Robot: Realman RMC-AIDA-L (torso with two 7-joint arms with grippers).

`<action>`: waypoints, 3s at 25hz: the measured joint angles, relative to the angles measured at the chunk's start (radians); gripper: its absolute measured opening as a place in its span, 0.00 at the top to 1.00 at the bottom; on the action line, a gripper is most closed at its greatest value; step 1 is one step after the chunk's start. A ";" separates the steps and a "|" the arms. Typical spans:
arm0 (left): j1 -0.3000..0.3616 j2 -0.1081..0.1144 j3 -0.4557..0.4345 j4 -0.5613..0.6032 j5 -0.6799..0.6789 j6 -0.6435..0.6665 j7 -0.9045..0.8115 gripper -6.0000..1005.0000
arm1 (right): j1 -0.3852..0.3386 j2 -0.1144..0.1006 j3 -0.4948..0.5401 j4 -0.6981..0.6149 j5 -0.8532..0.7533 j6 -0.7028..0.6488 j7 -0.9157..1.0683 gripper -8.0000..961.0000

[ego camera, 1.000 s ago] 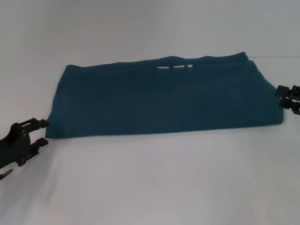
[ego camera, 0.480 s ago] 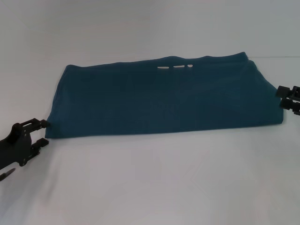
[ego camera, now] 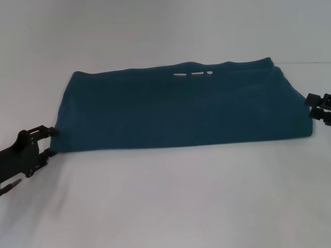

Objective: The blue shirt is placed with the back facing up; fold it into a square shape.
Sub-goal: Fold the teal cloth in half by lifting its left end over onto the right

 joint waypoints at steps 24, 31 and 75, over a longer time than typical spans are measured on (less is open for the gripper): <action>-0.091 0.000 0.005 -0.072 0.003 -0.075 0.018 0.55 | 0.002 -0.011 0.024 0.026 0.000 0.007 -0.009 0.28; -0.107 -0.001 0.004 -0.077 -0.001 -0.077 0.031 0.56 | 0.003 -0.011 0.027 0.026 0.000 0.007 -0.009 0.28; 0.051 0.088 -0.095 0.102 0.034 0.027 0.136 0.97 | 0.002 -0.012 0.052 0.046 0.002 0.036 0.001 0.28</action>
